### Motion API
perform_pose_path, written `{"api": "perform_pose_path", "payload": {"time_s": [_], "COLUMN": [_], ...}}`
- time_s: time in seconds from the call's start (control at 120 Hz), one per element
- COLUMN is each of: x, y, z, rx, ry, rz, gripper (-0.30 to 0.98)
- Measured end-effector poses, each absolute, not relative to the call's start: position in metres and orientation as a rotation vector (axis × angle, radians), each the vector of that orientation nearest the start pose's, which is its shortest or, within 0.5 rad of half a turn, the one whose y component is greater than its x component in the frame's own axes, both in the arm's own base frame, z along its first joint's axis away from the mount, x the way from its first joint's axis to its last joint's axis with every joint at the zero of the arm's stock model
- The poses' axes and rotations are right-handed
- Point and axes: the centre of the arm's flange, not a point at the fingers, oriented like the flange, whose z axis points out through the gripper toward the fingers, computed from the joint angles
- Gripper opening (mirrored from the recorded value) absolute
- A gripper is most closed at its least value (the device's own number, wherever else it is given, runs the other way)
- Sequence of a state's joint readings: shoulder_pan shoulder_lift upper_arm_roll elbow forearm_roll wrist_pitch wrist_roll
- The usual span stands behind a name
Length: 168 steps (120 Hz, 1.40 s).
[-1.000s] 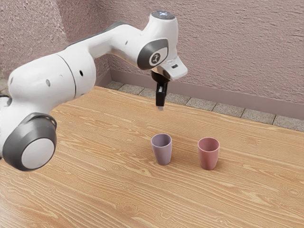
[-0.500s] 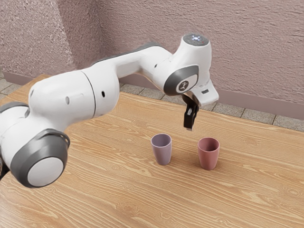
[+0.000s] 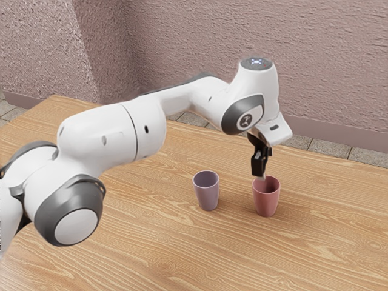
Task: Place the right cup onto the left cup
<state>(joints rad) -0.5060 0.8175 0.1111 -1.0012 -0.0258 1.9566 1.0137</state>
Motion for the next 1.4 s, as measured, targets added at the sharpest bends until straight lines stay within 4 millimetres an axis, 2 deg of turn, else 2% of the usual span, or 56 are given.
{"api": "perform_pose_path", "payload": {"time_s": [0.2, 0.433, 0.567, 0.633, 0.7, 0.858, 0.942, 1.075, 1.4], "x": [0.716, 0.726, 0.732, 0.735, 0.737, 0.729, 0.731, 0.734, 0.732], "y": [-0.317, -0.322, -0.322, -0.323, -0.323, -0.341, -0.333, -0.325, -0.321], "z": [0.355, 0.347, 0.336, 0.331, 0.331, 0.338, 0.325, 0.308, 0.313], "rx": [-2.319, -2.276, -2.261, -2.251, -2.241, -2.243, -2.318, -2.391, -2.428], "ry": [2.016, 2.036, 2.046, 2.051, 2.055, 2.098, 2.091, 2.073, 2.047], "rz": [-0.138, -0.189, -0.207, -0.219, -0.231, -0.274, -0.271, -0.261, -0.24], "gripper": [0.69, 0.69, 0.68, 0.61, 0.46, 0.2, 0.11, 0.01, -0.08]}}
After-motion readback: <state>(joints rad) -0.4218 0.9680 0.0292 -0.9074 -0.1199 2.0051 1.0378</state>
